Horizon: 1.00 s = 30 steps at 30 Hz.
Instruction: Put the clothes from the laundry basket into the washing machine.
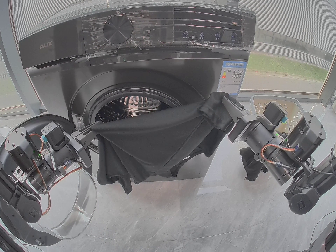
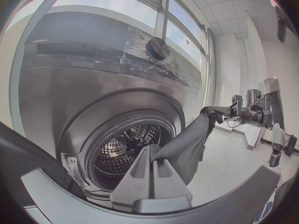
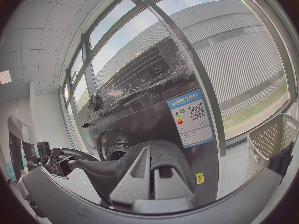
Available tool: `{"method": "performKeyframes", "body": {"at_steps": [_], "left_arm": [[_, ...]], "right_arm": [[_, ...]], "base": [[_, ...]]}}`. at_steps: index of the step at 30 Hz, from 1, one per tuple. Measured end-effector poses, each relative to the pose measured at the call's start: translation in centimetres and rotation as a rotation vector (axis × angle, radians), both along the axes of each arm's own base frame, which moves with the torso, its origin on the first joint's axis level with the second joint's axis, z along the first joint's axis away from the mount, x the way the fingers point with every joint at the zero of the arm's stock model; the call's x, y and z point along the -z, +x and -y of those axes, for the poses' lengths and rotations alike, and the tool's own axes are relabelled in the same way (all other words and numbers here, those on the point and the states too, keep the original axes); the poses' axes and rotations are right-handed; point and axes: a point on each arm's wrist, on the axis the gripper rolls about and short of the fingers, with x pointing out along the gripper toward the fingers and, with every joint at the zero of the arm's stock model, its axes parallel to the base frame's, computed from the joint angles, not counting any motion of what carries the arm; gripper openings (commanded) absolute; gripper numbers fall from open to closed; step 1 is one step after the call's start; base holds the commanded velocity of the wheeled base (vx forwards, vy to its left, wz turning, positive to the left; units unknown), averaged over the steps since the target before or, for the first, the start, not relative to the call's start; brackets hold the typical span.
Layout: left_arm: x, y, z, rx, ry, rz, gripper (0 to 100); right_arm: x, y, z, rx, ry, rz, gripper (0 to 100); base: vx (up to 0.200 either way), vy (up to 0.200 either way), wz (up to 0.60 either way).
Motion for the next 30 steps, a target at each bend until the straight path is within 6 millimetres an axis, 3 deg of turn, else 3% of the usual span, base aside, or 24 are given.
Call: {"method": "performKeyframes", "body": {"at_steps": [30], "left_arm": [[-0.1,0.0,-1.8,-0.028,0.010,0.009,0]], "right_arm": [[-0.2,0.5,0.7,0.030,0.003,0.005,0]], "base": [[0.000,0.000,0.00]]}}
